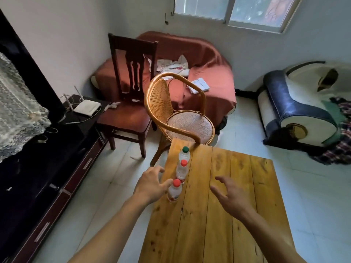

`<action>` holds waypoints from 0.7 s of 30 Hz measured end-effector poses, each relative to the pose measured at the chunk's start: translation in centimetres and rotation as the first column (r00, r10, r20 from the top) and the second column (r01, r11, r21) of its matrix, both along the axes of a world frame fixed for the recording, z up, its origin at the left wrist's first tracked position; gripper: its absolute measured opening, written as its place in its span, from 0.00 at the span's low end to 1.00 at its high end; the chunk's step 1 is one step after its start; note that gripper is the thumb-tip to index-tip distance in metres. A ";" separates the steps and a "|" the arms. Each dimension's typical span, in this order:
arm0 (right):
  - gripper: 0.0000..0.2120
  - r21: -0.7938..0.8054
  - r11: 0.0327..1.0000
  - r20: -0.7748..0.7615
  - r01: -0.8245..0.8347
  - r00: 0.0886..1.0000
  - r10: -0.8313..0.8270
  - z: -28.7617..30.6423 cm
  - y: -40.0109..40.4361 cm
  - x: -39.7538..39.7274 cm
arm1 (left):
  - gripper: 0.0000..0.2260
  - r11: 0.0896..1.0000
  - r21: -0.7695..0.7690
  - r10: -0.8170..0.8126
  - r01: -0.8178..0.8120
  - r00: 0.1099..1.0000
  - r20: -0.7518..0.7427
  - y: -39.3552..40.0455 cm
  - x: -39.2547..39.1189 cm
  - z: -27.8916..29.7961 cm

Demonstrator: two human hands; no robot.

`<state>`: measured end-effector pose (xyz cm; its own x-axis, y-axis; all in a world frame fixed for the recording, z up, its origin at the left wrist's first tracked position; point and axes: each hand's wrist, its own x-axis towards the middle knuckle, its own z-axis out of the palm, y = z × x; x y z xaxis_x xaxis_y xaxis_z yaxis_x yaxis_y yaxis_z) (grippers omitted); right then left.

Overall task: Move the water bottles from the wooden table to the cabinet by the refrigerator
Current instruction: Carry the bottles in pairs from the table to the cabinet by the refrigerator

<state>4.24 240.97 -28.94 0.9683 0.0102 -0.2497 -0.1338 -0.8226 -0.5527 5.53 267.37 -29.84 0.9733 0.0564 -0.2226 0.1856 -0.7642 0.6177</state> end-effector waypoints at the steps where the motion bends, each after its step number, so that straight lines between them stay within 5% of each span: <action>1: 0.24 0.005 1.000 -0.010 -0.007 1.000 0.007 -0.6 -0.1 0.6 | 0.24 1.000 -0.007 0.006 -0.006 1.000 -0.011 -0.1 0.5 -0.6; 12: 0.23 0.062 0.995 -0.059 -0.079 0.995 0.082 -9.1 1.2 6.6 | 0.30 0.999 -0.048 -0.017 0.010 0.990 -0.141 -2.3 2.2 -10.2; 21: 0.25 0.083 0.988 -0.068 -0.132 0.988 0.138 -15.3 1.9 10.2 | 0.35 0.998 -0.047 -0.041 0.039 0.999 -0.035 -3.4 4.1 -17.1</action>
